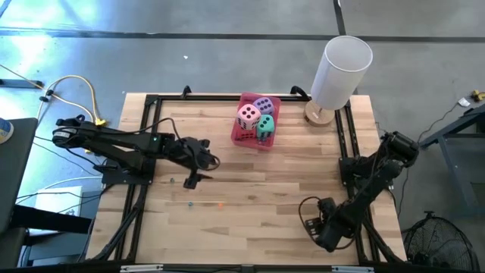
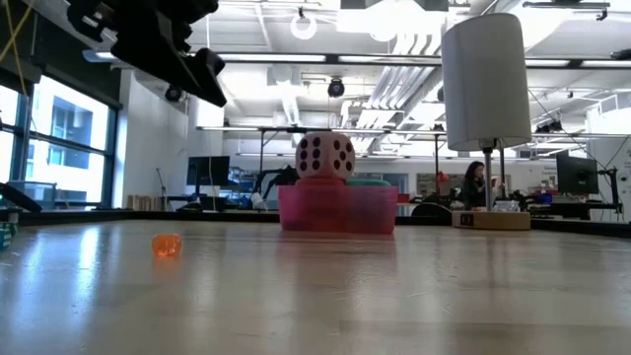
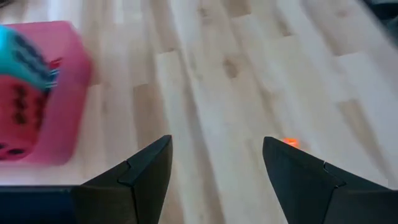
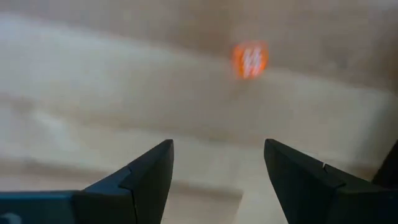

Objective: Pick & Place Dice
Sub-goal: Put the right small orange dice into the bin

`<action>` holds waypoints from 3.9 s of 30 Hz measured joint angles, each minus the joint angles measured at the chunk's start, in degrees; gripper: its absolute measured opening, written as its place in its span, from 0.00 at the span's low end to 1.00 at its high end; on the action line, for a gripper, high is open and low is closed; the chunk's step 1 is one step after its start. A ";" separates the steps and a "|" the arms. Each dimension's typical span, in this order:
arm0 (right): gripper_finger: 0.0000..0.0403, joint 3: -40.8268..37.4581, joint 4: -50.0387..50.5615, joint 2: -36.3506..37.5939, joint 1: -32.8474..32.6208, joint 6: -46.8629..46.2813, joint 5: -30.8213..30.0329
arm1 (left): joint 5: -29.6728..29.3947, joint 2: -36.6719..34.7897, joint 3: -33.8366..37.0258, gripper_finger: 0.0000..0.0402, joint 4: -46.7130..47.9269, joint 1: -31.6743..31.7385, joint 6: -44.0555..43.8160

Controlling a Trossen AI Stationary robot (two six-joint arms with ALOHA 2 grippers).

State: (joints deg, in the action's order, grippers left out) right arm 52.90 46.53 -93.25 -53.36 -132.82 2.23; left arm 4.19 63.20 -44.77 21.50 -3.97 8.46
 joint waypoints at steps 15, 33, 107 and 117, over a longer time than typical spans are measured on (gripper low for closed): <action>0.60 -1.92 8.05 0.00 0.63 -0.92 -5.13 | 6.53 0.02 0.00 0.60 -0.94 -0.02 -2.78; 0.52 -6.47 0.67 0.20 0.61 0.93 -7.03 | 6.58 0.02 0.02 0.60 -0.94 -0.02 -5.34; 0.11 -6.58 -50.37 3.61 55.11 110.11 -35.27 | 13.64 13.57 6.60 0.60 -25.86 -2.82 -17.70; 0.31 -6.58 -50.50 2.80 58.42 109.10 -33.74 | 13.51 13.57 6.60 0.60 -28.44 -2.95 -17.80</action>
State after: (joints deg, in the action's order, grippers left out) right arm 46.33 -3.97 -90.45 5.05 -23.73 -31.51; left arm 17.70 76.77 -38.17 -6.95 -6.92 -9.34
